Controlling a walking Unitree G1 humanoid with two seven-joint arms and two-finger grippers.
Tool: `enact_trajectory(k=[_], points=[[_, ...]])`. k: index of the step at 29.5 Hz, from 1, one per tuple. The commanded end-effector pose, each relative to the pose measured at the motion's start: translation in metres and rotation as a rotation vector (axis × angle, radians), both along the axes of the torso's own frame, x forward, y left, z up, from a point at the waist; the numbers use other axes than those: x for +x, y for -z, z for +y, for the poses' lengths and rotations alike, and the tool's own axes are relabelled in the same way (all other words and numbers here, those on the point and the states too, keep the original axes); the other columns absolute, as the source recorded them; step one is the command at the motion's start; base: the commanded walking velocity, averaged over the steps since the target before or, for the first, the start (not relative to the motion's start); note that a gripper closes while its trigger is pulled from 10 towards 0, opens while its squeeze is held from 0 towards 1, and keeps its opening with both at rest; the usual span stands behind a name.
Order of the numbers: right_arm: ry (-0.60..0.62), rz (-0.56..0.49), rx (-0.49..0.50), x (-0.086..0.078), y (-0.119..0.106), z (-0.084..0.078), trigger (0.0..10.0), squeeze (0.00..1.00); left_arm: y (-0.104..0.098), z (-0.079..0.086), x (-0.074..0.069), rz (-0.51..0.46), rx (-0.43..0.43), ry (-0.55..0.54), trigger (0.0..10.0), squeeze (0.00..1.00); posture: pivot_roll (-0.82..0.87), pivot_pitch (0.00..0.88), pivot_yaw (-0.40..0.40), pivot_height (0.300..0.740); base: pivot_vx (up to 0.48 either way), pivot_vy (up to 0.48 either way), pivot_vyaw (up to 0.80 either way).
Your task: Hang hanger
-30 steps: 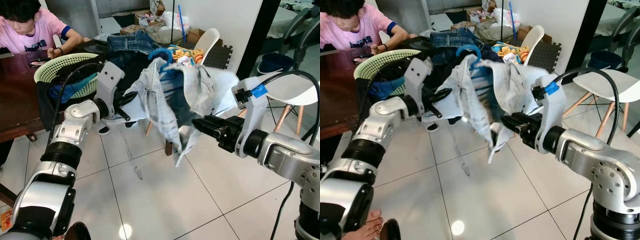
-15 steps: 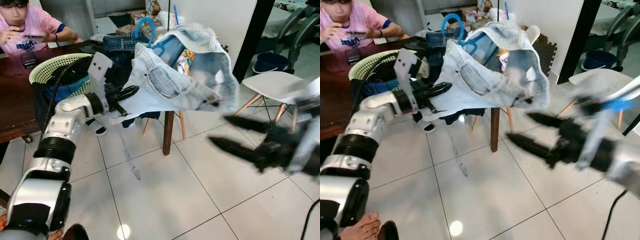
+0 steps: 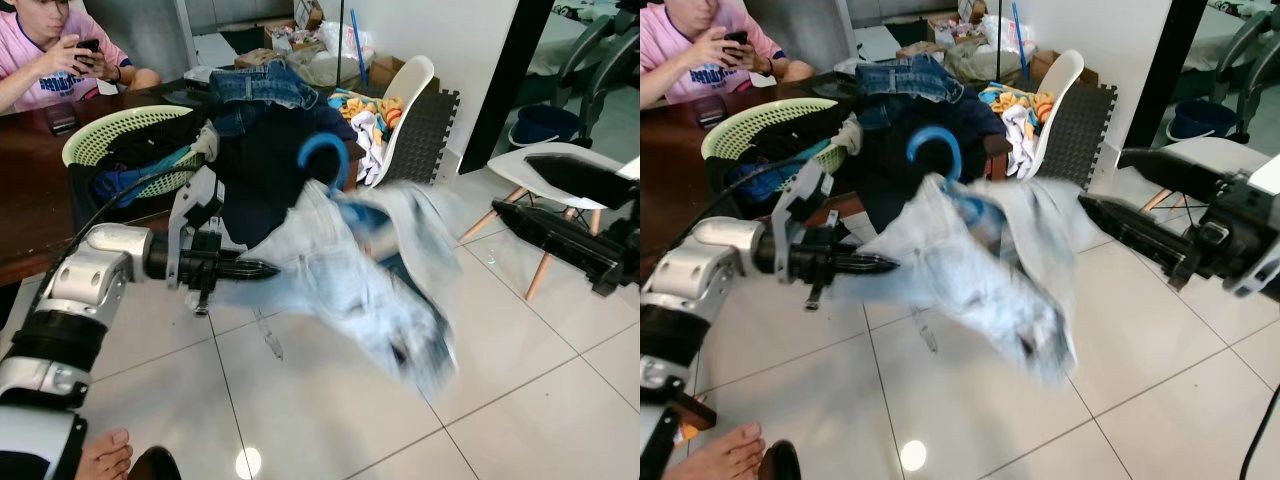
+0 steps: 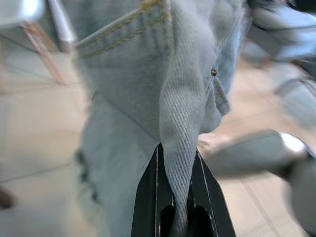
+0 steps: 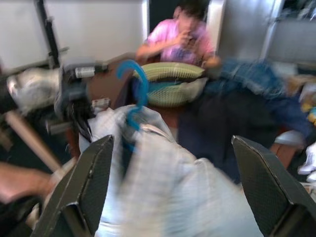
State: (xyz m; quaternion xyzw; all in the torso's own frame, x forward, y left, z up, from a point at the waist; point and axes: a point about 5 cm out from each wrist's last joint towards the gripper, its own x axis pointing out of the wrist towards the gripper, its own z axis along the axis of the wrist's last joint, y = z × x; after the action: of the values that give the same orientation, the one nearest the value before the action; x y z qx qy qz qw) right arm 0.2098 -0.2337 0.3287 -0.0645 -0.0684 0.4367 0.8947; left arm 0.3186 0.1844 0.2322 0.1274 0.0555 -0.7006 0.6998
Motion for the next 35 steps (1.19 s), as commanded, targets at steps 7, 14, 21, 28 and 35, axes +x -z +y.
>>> enact_trajectory(k=[7, 14, 21, 28, 35], points=[[-0.192, 0.056, -0.216, -0.010, 0.012, 0.022, 10.0, 0.12, 0.002, 0.014, -0.015, 0.072, 0.075, 0.064, 7.1, 0.00, -0.06, 0.102, 0.038, 0.740, 0.000, 0.000, 0.00], [-0.396, 0.104, -0.390, -0.015, 0.022, 0.041, 10.0, 0.00, -0.018, -0.007, -0.018, -0.005, 0.001, 0.155, 6.7, 0.00, -0.06, 0.092, 0.029, 0.740, 0.000, 0.000, 0.00], [-0.320, 0.030, -0.373, 0.003, 0.026, 0.046, 10.0, 0.00, -0.029, -0.024, -0.027, -0.033, -0.001, 0.266, 6.4, 0.00, -0.05, 0.085, 0.031, 0.740, 0.000, 0.000, 0.00], [-0.302, -0.019, -0.349, 0.008, 0.016, 0.039, 10.0, 0.00, -0.031, -0.025, -0.028, -0.040, 0.048, 0.293, 6.2, 0.00, -0.05, 0.081, 0.039, 0.740, 0.000, 0.000, 0.00], [-0.363, 0.008, -0.387, 0.000, 0.014, 0.033, 10.0, 0.00, -0.027, -0.022, -0.030, -0.038, 0.068, 0.287, 6.0, 0.00, -0.06, 0.083, 0.039, 0.740, 0.000, 0.000, 0.00]])
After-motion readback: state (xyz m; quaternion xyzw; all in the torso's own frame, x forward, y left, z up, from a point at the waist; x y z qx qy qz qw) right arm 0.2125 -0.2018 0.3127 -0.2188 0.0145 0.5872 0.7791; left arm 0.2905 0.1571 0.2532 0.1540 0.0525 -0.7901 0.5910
